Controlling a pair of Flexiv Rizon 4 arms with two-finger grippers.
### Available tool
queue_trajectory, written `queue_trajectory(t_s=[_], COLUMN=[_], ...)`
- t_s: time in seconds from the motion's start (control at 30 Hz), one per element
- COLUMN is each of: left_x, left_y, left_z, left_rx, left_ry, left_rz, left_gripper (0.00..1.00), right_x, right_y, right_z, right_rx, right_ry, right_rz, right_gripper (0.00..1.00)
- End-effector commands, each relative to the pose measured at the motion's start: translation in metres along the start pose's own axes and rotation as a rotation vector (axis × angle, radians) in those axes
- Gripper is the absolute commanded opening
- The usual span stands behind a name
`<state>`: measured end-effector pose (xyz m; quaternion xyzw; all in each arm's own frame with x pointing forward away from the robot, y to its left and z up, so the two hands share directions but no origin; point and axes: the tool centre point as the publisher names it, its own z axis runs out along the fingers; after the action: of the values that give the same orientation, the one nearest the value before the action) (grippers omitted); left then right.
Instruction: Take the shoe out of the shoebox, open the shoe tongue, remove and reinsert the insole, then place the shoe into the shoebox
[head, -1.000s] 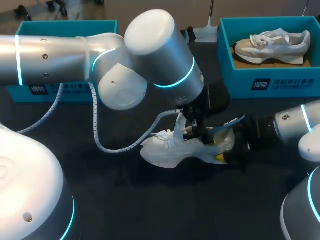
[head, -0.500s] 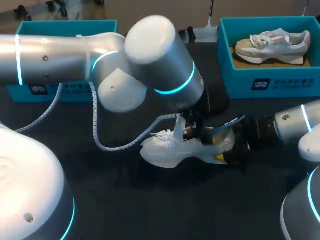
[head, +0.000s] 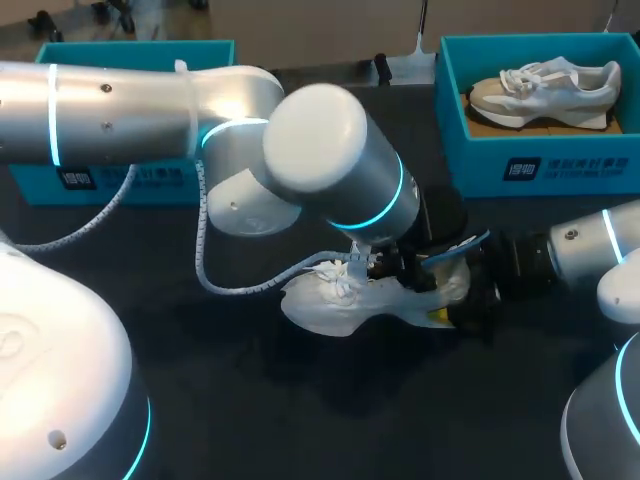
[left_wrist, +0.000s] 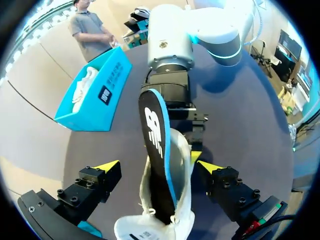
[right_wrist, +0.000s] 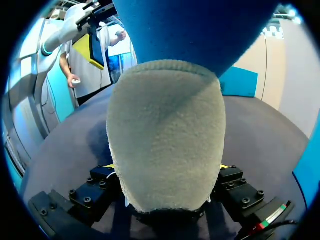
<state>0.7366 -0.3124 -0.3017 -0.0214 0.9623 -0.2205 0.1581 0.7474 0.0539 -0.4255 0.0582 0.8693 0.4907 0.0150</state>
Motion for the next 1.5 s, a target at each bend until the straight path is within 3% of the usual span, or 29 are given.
queue_trajectory(t_s=[0.03,0.1,0.27,0.43,0.5,0.6,0.87,0.93,0.97,1.17,1.5], left_x=[0.001,0.0,-0.006,-0.006,-0.006,-0.007,-0.001,-0.001,0.0,-0.001,-0.015], left_y=[0.004,0.005,0.01,0.006,0.003,0.0,-0.002,-0.002,-0.001,-0.003,-0.02], left_z=[0.012,0.015,0.024,0.027,0.028,0.033,0.04,0.041,0.041,0.03,-0.009], left_rx=[0.024,0.032,0.039,0.056,0.059,0.063,0.069,0.068,0.069,0.085,0.227], left_ry=[-0.025,-0.042,-0.061,-0.058,-0.064,-0.053,-0.021,-0.017,-0.015,-0.005,0.058], left_rz=[-0.015,-0.032,-0.082,-0.113,-0.116,-0.125,-0.138,-0.144,-0.145,-0.149,-0.201], left_gripper=[1.0,0.99,0.84,0.65,0.53,0.53,0.31,0.07,0.0,0.0,0.0], right_x=[-0.001,-0.001,-0.001,-0.001,-0.001,-0.001,-0.001,-0.001,-0.001,-0.001,-0.001], right_y=[-0.001,-0.001,-0.001,-0.001,-0.001,-0.001,-0.001,-0.001,-0.001,-0.001,-0.001], right_z=[0.003,0.003,0.003,0.003,0.003,0.003,0.003,0.003,0.003,0.003,0.003], right_rx=[0.003,0.003,0.003,0.003,0.003,0.003,0.003,0.003,0.003,0.003,0.003], right_ry=[-0.002,-0.002,-0.002,-0.002,-0.002,-0.002,-0.002,-0.002,-0.002,-0.002,-0.002], right_rz=[0.0,0.0,0.0,0.0,0.0,0.0,0.0,0.0,0.0,0.0,0.0], right_gripper=[0.0,0.0,0.0,0.0,0.0,0.0,0.0,0.0,0.0,0.0,0.0])
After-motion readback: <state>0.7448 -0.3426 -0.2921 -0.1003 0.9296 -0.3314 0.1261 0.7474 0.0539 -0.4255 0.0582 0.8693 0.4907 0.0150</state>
